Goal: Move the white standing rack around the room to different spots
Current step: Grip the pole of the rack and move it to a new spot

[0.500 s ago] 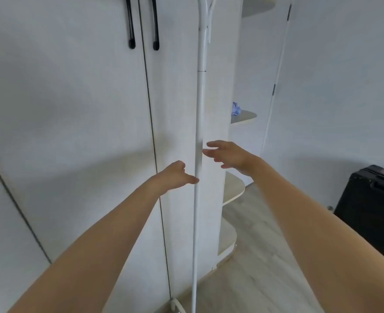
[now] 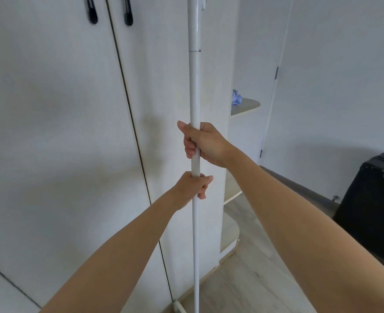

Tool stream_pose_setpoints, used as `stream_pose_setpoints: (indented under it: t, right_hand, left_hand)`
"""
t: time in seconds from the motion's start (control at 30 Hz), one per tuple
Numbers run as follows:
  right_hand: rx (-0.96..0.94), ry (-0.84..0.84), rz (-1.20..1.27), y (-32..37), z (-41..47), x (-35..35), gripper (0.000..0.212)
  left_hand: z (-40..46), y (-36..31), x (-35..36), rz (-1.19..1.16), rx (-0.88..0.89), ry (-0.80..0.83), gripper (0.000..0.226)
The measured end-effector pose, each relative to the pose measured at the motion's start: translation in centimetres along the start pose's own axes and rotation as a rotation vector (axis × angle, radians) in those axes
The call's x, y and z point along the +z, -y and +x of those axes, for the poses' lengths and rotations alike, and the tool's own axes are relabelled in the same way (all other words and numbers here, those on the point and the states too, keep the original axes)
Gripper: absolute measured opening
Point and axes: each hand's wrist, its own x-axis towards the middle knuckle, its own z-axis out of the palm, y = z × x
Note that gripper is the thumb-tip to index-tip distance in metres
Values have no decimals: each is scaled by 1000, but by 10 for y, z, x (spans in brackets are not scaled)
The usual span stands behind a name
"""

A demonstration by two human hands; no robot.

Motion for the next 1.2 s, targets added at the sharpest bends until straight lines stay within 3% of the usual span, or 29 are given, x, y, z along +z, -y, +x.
stream_pose_setpoints:
  t: [0.33,0.57,0.93,1.2]
  right_hand:
    - [28,-315,-49,-1,2,-50,46]
    - [39,-470,-70,-4,-26,-142,46]
    - [70,-552,-115,-1,-74,-321,43]
    - [75,-641,-144,-5,-98,-431,43]
  left_hand:
    - [56,-11,51,32,38,68,39]
    - [84,-39,144,91,77,200,39]
    - [134,-99,314,55,38,284,20]
    - [174,-130,418,109,93,371,26]
